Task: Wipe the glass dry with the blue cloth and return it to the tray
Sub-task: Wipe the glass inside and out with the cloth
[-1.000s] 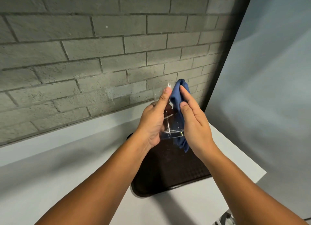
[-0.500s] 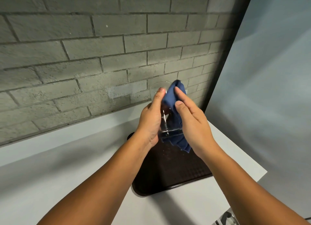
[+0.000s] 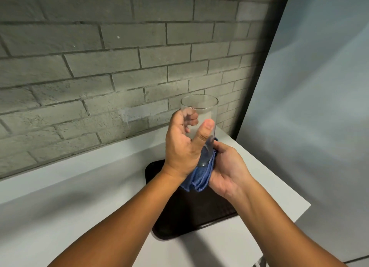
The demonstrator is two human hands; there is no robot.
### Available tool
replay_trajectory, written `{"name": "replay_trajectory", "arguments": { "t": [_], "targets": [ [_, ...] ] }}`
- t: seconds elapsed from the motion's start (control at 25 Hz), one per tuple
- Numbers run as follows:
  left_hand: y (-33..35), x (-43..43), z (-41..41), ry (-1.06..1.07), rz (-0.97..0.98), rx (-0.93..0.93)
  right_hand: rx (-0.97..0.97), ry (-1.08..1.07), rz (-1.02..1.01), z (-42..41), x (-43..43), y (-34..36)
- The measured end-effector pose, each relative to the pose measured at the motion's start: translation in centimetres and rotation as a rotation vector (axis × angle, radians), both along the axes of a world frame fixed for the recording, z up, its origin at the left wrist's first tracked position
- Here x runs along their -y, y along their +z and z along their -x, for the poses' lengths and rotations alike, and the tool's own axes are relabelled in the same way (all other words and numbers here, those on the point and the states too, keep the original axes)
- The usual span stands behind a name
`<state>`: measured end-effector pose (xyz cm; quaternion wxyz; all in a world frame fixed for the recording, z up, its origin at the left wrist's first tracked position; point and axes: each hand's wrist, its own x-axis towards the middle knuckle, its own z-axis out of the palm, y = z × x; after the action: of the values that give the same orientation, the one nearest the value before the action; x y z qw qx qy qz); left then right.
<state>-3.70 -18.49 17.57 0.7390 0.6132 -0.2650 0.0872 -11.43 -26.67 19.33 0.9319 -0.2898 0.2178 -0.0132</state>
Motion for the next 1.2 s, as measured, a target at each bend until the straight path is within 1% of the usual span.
{"name": "replay_trajectory", "arguments": {
  "t": [0.04, 0.12, 0.2, 0.32, 0.4, 0.44, 0.48, 0.52, 0.6, 0.72, 0.76, 0.84, 0.88, 0.96, 1.0, 1.04, 1.12, 1.16, 1.2],
  "targets": [
    [0.0, -0.1, -0.3, 0.005, -0.015, -0.002, 0.008, -0.005, 0.046, 0.1, -0.3, -0.2],
    [0.5, -0.3, -0.8, 0.043, 0.009, -0.08, 0.043, -0.084, 0.21, 0.3, -0.7, -0.7],
    [1.2, -0.5, -1.2, 0.052, 0.021, -0.181, 0.119, -0.172, 0.448, 0.4, -0.6, -0.8],
    [0.8, -0.6, -1.6, 0.026, -0.005, -0.321, 0.282, -0.191, 0.853, 0.7, -0.2, -0.5],
    [0.5, -0.7, -1.7, -0.018, 0.016, -0.411, 0.382, -0.193, 1.134, 0.9, 0.3, -0.3],
    [0.3, -0.7, -1.6, -0.063, 0.034, -0.458, 0.413, -0.192, 1.207, 0.9, 0.8, -0.2],
    [0.2, -0.8, -1.5, -0.107, 0.039, -0.497, 0.414, -0.187, 1.212, 0.8, 1.2, 0.0],
    [0.2, -0.9, -1.3, -0.142, 0.033, -0.519, 0.385, -0.186, 1.164, 0.7, 1.3, 0.0],
    [-0.1, -1.0, -0.9, -0.166, 0.051, -0.559, 0.339, -0.201, 1.124, 0.9, 1.4, -0.2],
    [-0.5, -1.1, -0.6, -0.158, 0.159, -0.686, 0.378, -0.187, 1.198, 1.3, 1.1, -0.3],
    [-0.7, -1.0, -0.4, -0.174, 0.161, -0.711, 0.385, -0.182, 1.169, 1.0, 1.4, -0.3],
    [-1.2, -0.6, 0.0, -0.214, 0.123, -0.753, 0.326, -0.168, 1.076, 0.5, 1.9, -0.4],
    [-1.4, -0.4, 0.2, -0.218, 0.111, -0.781, 0.299, -0.161, 1.075, 0.4, 1.9, -0.4],
    [-1.3, -0.3, 0.7, -0.211, 0.099, -0.825, 0.308, -0.128, 1.19, 0.9, 1.5, -1.0],
    [-1.2, -0.4, 0.8, -0.225, 0.089, -0.825, 0.32, -0.12, 1.225, 1.1, 1.5, -1.2],
    [-1.3, -0.3, 0.8, -0.26, 0.08, -0.803, 0.321, -0.121, 1.189, 1.0, 1.8, -1.3],
    [-1.6, -0.1, 0.7, -0.344, 0.049, -0.735, 0.284, -0.155, 1.004, 0.4, 2.7, -1.5],
    [-1.6, 0.2, 0.7, -0.336, 0.015, -0.686, 0.266, -0.179, 0.94, 0.0, 3.1, -1.5],
    [-1.6, 0.3, 0.6, -0.303, -0.03, -0.641, 0.253, -0.19, 0.918, -0.2, 3.6, -1.5]
  ]
}}
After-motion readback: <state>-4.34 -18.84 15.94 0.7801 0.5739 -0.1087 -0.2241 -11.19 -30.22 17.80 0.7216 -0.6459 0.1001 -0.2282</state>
